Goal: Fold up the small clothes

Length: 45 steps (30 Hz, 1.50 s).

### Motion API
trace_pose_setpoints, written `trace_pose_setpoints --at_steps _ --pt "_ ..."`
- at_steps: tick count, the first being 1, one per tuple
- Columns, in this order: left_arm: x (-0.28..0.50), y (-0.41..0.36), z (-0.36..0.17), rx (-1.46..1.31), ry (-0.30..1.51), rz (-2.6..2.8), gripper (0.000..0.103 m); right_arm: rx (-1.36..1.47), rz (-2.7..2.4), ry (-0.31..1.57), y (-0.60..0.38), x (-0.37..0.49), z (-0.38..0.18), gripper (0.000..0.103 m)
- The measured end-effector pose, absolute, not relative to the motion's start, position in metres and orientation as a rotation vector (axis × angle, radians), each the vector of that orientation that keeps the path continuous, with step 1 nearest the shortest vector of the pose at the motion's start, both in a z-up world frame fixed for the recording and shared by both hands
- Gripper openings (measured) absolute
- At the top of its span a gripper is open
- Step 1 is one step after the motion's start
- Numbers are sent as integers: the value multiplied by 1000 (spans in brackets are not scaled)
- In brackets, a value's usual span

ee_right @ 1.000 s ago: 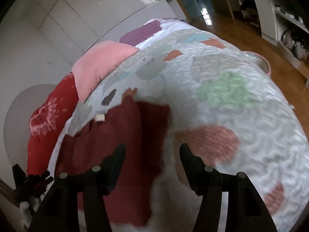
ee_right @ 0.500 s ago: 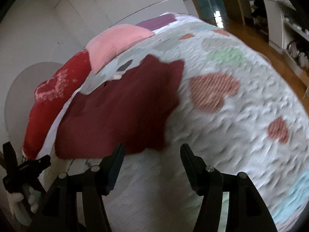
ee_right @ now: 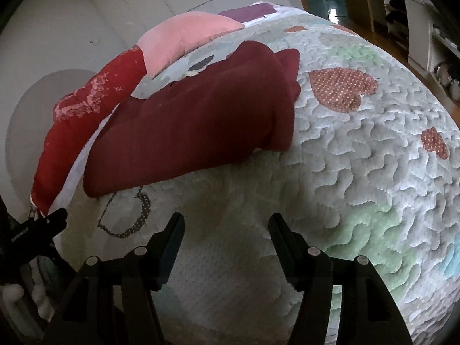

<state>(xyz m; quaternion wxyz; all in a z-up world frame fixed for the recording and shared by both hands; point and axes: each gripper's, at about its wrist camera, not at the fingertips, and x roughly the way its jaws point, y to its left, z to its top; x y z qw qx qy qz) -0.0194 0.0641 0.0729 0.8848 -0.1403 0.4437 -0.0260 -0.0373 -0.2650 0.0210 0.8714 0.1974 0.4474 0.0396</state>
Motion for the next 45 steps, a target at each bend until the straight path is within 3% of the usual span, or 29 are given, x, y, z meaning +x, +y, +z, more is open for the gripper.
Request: trace_pose_setpoints --at_steps 15,36,40,45 --pt "-5 88 55 -318 943 -47 45 241 134 939 -204 -8 42 66" --pt "12 106 27 -364 989 -66 50 -57 454 1029 -24 144 63 69" --pt "12 106 25 -368 984 -77 52 -143 424 1084 6 173 51 80" --pt "12 107 23 -375 979 -90 53 -181 391 1124 22 195 44 82"
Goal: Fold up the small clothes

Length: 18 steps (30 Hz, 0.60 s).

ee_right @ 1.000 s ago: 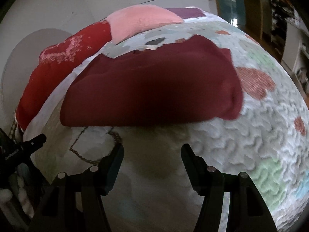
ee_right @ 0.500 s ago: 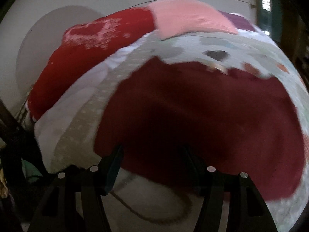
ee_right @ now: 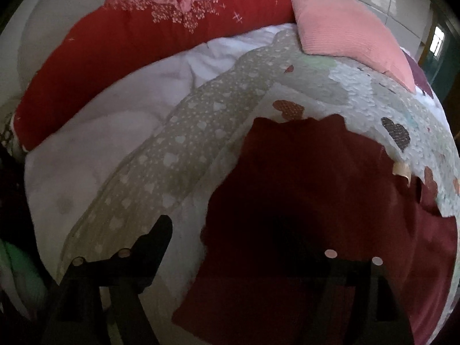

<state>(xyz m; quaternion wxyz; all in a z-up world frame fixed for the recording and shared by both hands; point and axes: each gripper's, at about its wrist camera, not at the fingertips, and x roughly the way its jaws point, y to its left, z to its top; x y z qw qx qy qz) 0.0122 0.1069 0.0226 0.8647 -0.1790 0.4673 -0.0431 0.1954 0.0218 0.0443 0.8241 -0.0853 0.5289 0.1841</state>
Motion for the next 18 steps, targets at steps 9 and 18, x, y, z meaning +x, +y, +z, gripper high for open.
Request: trace_pose_setpoints --at_steps 9,18 --pt "8 109 22 -398 959 -109 55 -441 315 1175 58 207 20 91" --pt "-9 137 31 -571 884 -142 55 -615 270 1095 54 198 17 28"
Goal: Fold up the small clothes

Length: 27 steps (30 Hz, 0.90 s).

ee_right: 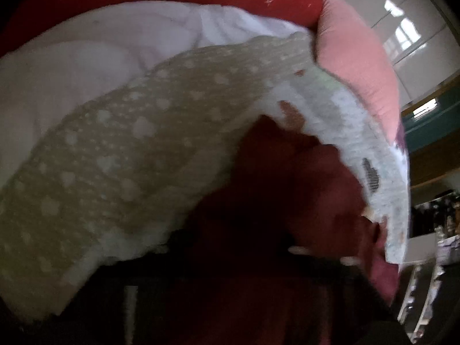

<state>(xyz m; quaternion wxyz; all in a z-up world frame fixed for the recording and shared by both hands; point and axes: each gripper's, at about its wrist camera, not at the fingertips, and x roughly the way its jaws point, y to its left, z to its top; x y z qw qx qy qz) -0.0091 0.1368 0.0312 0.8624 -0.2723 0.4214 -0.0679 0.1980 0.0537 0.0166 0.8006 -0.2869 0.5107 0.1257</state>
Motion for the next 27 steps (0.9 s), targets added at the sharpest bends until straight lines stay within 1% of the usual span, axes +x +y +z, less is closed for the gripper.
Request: trace_pose_setpoints --at_steps 1,4,8,13,14,15,16,23,27 --pt "-10 138 34 -575 870 -140 55 -576 290 1092 47 198 24 25" --pt "-8 138 48 -575 824 -177 55 -421 350 1085 20 202 47 23" --pt "16 109 63 -490 795 -291 55 -274 396 1074 -4 201 74 23" --pt "47 65 70 -414 783 -370 55 -128 448 1063 -26 196 91 23" --pt "51 59 68 -411 793 -368 50 -110 454 1057 -30 194 93 23" --pt "52 55 68 -408 803 -372 24 -93 461 1051 -34 194 95 23" --pt "56 47 69 -402 820 -390 11 -73 471 1042 -40 192 97 23" --pt "49 -5 99 -345 815 -460 11 80 491 955 -92 181 115 23" --pt "31 -27 107 -372 831 -491 18 216 479 895 -148 168 121 23"
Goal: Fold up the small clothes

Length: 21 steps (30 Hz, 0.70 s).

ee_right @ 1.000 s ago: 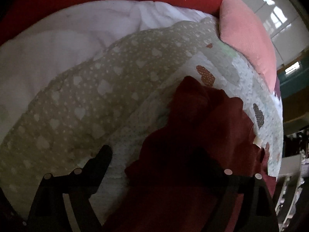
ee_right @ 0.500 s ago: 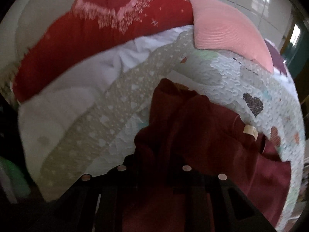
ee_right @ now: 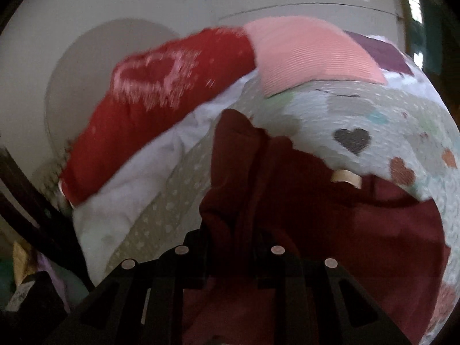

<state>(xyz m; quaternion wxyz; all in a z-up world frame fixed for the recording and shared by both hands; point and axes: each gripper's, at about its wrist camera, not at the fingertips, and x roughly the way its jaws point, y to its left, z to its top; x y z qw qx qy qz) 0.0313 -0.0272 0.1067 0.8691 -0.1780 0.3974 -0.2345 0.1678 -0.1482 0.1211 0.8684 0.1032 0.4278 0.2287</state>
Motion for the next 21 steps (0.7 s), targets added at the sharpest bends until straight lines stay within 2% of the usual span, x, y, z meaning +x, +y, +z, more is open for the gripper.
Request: trace_pose_setpoints --at_steps 9,21 --pt "-9 -43 95 -411 923 -436 22 425 359 848 -280 136 102 22" --pt "-18 -68 79 -314 991 -433 22 576 271 829 -366 110 62 22"
